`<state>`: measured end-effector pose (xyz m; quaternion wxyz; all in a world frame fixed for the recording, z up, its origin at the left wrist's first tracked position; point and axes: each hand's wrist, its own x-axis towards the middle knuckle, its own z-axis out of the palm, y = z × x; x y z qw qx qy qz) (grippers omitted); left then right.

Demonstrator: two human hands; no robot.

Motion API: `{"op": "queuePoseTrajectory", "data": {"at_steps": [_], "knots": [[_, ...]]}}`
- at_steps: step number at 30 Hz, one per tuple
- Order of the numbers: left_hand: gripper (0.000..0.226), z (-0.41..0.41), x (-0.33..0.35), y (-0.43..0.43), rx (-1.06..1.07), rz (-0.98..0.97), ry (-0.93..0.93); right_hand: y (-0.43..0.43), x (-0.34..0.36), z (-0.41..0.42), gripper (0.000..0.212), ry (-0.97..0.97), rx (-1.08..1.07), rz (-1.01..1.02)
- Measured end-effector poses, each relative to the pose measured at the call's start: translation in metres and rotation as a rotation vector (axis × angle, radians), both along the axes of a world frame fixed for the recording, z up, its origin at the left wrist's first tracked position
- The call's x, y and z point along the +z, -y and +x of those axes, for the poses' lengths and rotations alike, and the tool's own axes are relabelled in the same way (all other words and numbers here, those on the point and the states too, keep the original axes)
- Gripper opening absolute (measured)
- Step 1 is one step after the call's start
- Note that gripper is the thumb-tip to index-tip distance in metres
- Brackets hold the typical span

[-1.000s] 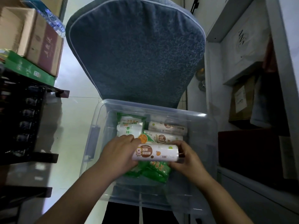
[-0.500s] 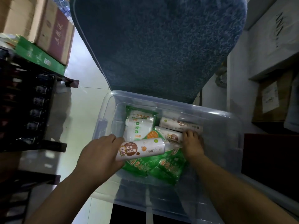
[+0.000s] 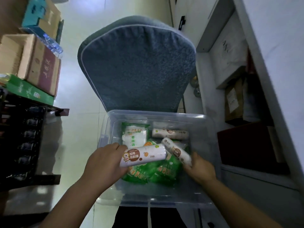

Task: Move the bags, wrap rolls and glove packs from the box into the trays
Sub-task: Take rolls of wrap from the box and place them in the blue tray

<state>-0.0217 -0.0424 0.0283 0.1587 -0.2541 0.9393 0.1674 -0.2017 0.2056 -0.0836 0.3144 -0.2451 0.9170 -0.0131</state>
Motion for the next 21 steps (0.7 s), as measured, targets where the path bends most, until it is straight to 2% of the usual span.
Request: {"op": "queuePoseTrajectory", "data": {"at_steps": [4,9,12,21], "knots": [[0.037,0.003,0.032,0.009,-0.076,0.0,-0.069,-0.02,0.071,0.024,0.043,-0.037,-0.159,-0.098],[0.044,-0.004,0.069,0.014,-0.164,0.036,-0.133,-0.037,0.144,0.067,0.033,-0.006,-0.527,-0.336],[0.042,-0.02,0.087,0.004,-0.245,0.046,-0.19,-0.053,0.178,0.089,0.036,-0.021,-0.698,-0.445],[0.032,-0.064,0.15,-0.086,-0.529,0.116,-0.357,-0.143,0.275,0.152,0.031,-0.43,-0.827,-0.49]]}}
